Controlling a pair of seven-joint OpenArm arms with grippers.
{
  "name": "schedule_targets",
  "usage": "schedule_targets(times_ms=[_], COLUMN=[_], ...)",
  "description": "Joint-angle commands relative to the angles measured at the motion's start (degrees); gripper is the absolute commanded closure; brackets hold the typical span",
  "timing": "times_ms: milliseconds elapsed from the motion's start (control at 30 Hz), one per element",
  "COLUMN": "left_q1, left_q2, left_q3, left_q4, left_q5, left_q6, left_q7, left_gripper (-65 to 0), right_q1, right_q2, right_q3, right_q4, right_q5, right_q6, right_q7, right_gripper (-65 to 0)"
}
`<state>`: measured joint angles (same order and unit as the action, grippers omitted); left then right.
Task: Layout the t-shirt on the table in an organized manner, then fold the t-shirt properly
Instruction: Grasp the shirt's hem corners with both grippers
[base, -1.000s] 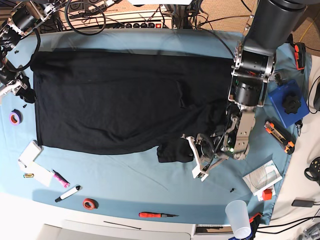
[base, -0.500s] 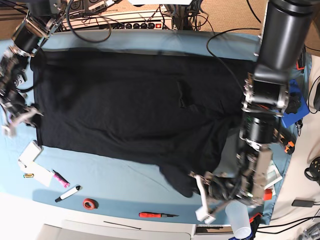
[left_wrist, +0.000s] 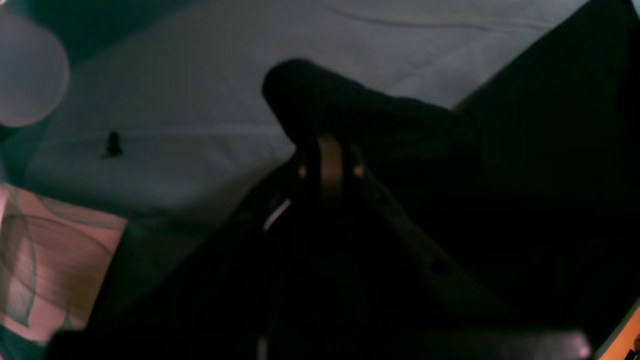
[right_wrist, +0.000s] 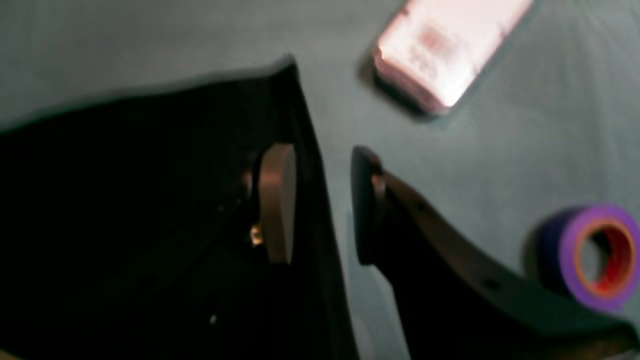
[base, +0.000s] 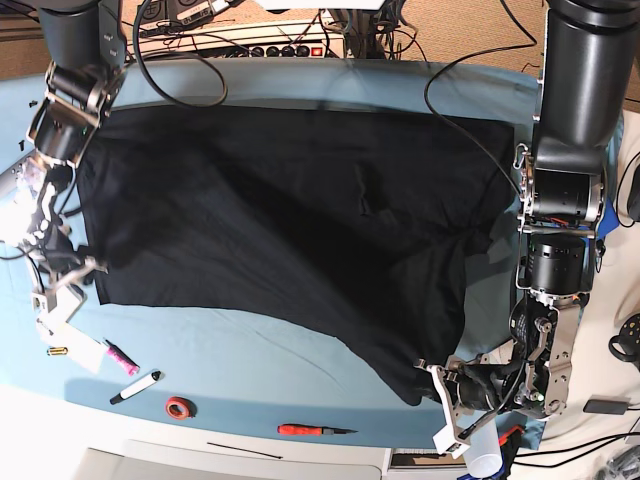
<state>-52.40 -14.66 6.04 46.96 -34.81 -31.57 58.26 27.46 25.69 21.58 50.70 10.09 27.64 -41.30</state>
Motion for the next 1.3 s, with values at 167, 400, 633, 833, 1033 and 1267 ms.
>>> schedule_targets(times_ms=[167, 400, 633, 833, 1033, 1267], left_q1=[-2.67, -2.67, -2.67, -2.67, -2.67, -2.69], left_q2=[-0.44, -0.42, -0.44, -0.44, -0.44, -0.46], left_q3=[-0.22, -0.22, -0.22, -0.22, -0.22, -0.22], left_q4=[0.96, 0.96, 0.96, 0.96, 0.96, 0.96], left_q5=[-2.95, -2.97, -2.95, -2.95, -2.95, -2.95], left_q6=[-0.04, -0.04, -0.04, -0.04, -0.04, -0.04], left_q7=[-1.20, -1.25, -1.20, -1.07, -1.25, -1.25], left_gripper=[0.0, 0.0, 0.0, 0.0, 0.0, 0.0], right_q1=[5.16, 5.70, 4.55, 2.16, 2.19, 0.68], right_q2=[1.49, 0.74, -3.02, -4.04, -1.79, -0.20], right_q3=[0.15, 0.11, 0.11, 0.11, 0.13, 0.20], right_q4=[-6.01, -9.25, -9.25, -9.25, -9.03, -1.16], right_q5=[-4.07, -5.44, -8.24, -9.53, -10.99, -6.08], right_q6=[-0.94, -0.94, -1.18, -3.15, -3.30, -3.06], right_q7=[5.92, 8.98, 9.55, 11.76, 9.84, 5.64], right_gripper=[-19.3, -19.3, -18.4, -11.0, 0.0, 0.0])
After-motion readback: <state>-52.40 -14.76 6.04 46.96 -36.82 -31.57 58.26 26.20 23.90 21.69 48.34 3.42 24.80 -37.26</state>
